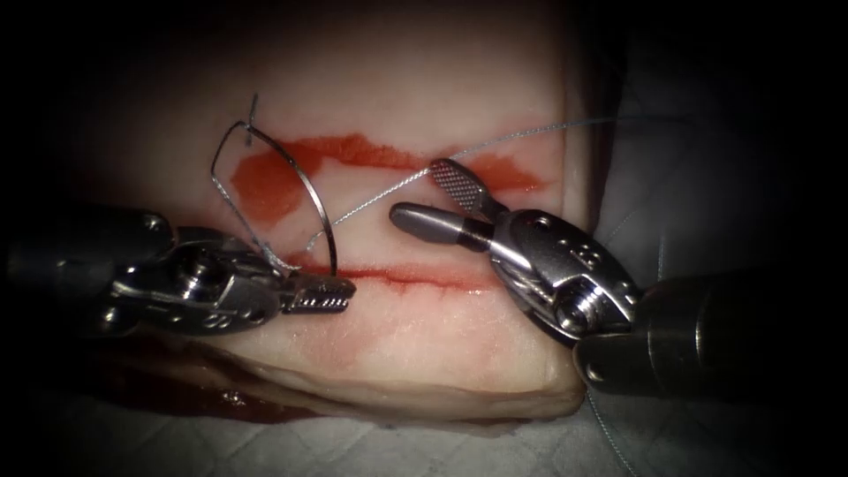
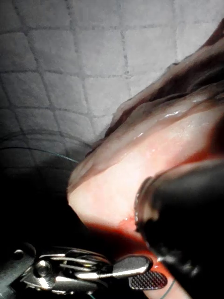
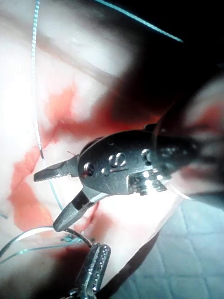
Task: Wound Closure
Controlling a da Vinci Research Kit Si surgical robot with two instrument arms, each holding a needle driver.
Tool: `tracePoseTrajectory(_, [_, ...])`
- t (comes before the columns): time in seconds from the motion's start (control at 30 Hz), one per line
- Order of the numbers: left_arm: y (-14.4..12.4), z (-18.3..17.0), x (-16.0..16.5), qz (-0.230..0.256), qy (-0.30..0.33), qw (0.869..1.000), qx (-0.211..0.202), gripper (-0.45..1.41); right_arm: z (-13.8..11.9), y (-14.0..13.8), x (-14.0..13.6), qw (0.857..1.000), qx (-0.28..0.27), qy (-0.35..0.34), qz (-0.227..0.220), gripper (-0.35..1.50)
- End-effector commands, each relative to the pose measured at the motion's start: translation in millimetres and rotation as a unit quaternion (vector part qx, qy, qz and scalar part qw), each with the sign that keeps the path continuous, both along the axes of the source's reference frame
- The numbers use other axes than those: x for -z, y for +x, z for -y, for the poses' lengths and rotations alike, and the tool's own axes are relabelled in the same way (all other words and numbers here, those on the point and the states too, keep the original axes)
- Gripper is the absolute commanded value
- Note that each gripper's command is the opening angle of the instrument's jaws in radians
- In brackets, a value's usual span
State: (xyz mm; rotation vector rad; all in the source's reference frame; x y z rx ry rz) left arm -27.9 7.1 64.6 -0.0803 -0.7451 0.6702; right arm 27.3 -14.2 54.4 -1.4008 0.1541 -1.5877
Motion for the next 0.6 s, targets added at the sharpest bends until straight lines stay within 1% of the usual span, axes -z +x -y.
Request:
tracePoseTrajectory(0.03, [-0.9,0.2,-0.3,-0.002,-0.003,1.000,-0.002,-0.45,0.1,1.3,-0.5,1.000,0.000,0.000,0.000,0.81])
tracePoseTrajectory(0.17, [-2.2,1.1,0.6,-0.006,-0.021,1.000,-0.014,-0.45,0.5,1.7,-0.7,1.000,0.005,0.003,0.007,0.71])
tracePoseTrajectory(0.2, [-2.9,1.4,0.9,-0.011,-0.026,0.999,-0.023,-0.45,0.7,1.9,-0.9,1.000,0.011,0.010,0.017,0.56])
tracePoseTrajectory(0.23, [-3.1,1.6,1.0,-0.012,-0.024,0.999,-0.023,-0.45,0.8,2.0,-0.9,1.000,0.012,0.012,0.020,0.53])
tracePoseTrajectory(0.33, [-4.4,2.6,1.0,-0.012,-0.029,0.999,-0.038,-0.45,1.1,2.4,-0.7,0.999,0.027,0.017,0.020,0.23])
tracePoseTrajectory(0.37, [-4.6,2.8,1.0,-0.014,-0.032,0.998,-0.044,-0.45,1.2,2.5,-0.6,0.999,0.038,0.020,0.019,0.19])
tracePoseTrajectory(0.43, [-4.9,3.2,0.9,-0.016,-0.036,0.998,-0.058,-0.45,1.3,2.6,-0.4,0.997,0.065,0.013,0.033,0.17])
tracePoseTrajectory(0.5, [-5.3,3.9,0.7,-0.017,-0.034,0.996,-0.086,-0.45,1.1,2.6,-0.3,0.996,0.077,0.012,0.035,0.14])
tracePoseTrajectory(0.53, [-5.5,4.2,0.6,-0.020,-0.039,0.994,-0.103,-0.45,1.1,2.4,-0.3,0.996,0.083,0.012,0.031,0.16])
tracePoseTrajectory(0.57, [-5.6,4.5,0.5,-0.022,-0.042,0.992,-0.113,-0.45,1.2,2.2,-0.3,0.996,0.088,0.009,0.030,0.14])
tracePoseTrajectory(0.6, [-5.7,4.5,0.5,-0.022,-0.047,0.991,-0.121,-0.45,1.2,2.0,-0.2,0.995,0.096,0.007,0.028,0.17])
